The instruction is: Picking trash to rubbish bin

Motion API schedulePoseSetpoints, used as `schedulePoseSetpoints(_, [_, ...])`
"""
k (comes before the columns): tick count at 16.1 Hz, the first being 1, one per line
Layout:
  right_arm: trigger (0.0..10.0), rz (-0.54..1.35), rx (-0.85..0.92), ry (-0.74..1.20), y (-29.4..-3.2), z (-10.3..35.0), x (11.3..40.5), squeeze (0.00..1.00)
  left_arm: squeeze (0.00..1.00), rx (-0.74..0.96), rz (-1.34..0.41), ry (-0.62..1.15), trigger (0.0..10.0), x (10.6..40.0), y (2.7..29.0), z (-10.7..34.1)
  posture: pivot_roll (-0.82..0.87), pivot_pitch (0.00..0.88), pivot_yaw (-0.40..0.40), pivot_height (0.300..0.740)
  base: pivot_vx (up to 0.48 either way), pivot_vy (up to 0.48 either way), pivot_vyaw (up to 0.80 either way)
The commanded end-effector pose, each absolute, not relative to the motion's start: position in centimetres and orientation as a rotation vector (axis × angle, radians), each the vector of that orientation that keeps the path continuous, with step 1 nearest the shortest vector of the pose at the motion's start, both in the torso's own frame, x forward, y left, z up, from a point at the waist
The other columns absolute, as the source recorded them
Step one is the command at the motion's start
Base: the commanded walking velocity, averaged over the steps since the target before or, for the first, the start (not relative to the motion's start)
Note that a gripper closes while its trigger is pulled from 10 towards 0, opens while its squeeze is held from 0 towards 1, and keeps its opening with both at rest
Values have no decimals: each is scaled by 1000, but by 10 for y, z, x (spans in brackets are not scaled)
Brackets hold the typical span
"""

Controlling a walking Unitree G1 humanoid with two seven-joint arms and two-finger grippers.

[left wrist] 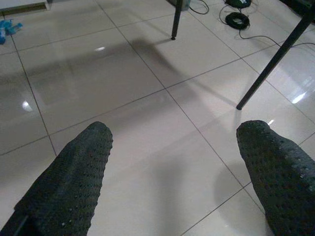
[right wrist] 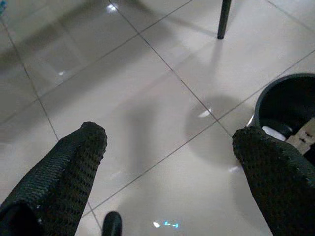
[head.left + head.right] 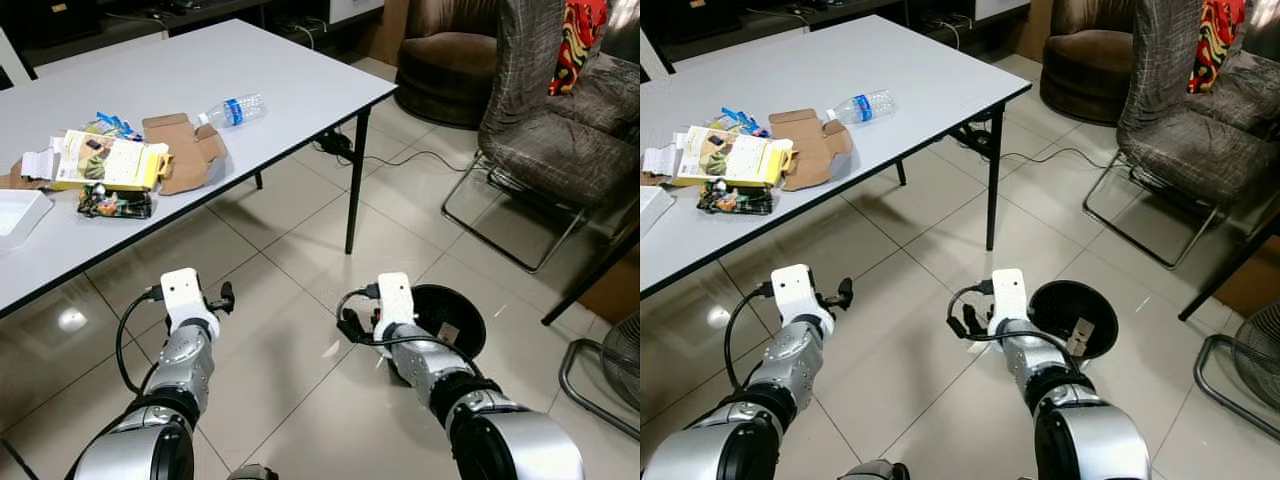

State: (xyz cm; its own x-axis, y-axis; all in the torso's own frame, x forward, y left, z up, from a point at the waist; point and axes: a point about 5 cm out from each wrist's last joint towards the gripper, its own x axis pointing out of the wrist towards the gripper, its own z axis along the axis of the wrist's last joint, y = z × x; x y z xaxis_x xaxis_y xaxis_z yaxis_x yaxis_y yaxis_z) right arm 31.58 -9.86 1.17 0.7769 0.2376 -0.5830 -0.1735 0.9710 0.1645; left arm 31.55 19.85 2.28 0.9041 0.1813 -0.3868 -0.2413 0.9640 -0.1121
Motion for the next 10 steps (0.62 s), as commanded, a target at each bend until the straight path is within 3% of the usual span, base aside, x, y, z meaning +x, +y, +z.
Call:
schedulePoseSetpoints(1, [10000,206,128,656,-101,9,314,0,0,-146,218,411,10000,313,198,19,-16,0,28,740,0,0,0])
schedulePoseSetpoints(10, [10000,243,17,616,-102,6,310,0,0,-137,236,481,10000,292,197,-3,-17,0,9,740,0,0,0])
